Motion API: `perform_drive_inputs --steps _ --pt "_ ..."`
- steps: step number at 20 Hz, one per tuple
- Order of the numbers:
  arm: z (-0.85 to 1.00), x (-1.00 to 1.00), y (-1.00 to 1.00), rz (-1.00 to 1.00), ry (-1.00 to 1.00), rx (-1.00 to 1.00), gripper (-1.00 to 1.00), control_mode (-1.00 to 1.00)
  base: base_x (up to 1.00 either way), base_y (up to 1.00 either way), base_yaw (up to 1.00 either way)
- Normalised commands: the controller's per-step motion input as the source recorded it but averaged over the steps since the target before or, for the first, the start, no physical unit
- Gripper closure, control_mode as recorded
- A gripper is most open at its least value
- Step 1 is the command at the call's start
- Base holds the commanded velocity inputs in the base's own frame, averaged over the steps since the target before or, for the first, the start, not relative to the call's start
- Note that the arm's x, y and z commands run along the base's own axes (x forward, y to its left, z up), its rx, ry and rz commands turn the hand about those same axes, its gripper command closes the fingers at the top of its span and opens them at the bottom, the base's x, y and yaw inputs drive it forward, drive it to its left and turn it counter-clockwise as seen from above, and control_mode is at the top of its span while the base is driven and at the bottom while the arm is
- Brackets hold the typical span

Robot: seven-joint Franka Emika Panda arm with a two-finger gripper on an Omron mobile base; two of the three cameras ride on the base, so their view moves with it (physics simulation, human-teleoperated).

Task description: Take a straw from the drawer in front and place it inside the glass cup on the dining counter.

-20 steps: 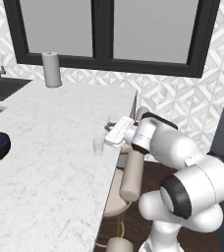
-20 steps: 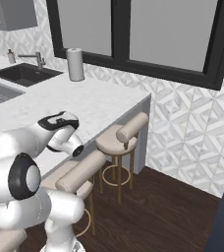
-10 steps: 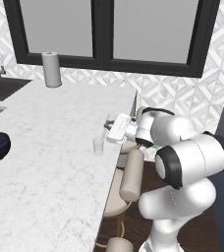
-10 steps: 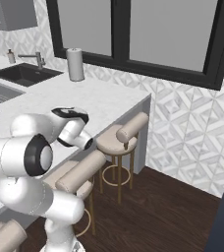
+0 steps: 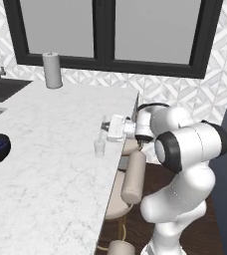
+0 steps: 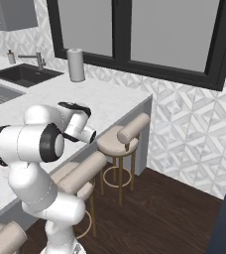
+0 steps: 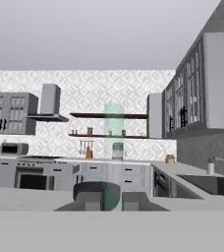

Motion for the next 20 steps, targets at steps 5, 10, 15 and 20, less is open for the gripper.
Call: perform_drive_inputs --steps 5,10,15,20 --pt "0.00 0.03 0.09 0.11 0.11 -0.01 1.00 -1.00 0.00 0.00 0.00" --pt "0.00 0.00 -0.07 0.06 0.03 0.00 1.00 -1.00 0.00 0.00 0.00" --pt "-0.04 0.09 0.00 0.06 0.00 0.00 1.00 -1.00 0.00 0.00 0.00" --pt "-0.07 0.23 -0.01 0.06 0.00 0.00 1.00 -1.00 0.00 0.00 0.00"
